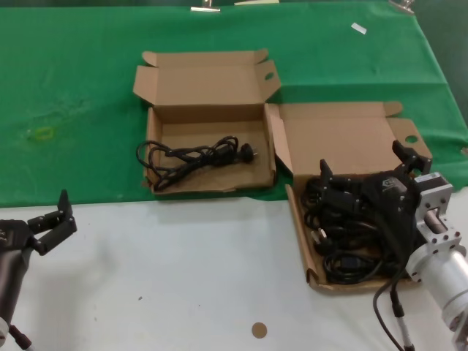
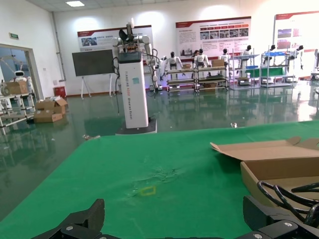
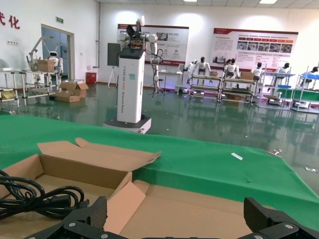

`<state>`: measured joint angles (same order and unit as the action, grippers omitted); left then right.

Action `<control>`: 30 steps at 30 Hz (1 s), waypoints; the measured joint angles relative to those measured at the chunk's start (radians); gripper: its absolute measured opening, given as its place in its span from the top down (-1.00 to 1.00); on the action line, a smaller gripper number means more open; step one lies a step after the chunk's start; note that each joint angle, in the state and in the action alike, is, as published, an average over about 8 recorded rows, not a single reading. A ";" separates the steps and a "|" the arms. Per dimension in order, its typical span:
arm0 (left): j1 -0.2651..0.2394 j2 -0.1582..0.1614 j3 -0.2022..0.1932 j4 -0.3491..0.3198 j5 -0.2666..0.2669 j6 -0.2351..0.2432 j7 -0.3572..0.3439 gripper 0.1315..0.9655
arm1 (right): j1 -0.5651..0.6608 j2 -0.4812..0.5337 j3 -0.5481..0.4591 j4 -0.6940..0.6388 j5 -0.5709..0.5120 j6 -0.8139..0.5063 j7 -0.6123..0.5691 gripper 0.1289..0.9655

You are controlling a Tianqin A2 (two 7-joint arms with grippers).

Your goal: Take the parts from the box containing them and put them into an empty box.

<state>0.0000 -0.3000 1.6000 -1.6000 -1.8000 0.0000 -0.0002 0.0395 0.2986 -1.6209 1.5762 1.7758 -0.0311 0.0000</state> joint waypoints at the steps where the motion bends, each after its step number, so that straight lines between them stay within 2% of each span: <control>1: 0.000 0.000 0.000 0.000 0.000 0.000 0.000 -1.00 | 0.000 0.000 0.000 0.000 0.000 0.000 0.000 -1.00; 30: 0.000 0.000 0.000 0.000 0.000 0.000 0.000 -1.00 | 0.000 0.000 0.000 0.000 0.000 0.000 0.000 -1.00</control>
<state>0.0000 -0.3000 1.6000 -1.6000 -1.8000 0.0000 -0.0001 0.0395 0.2986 -1.6209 1.5762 1.7758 -0.0311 0.0001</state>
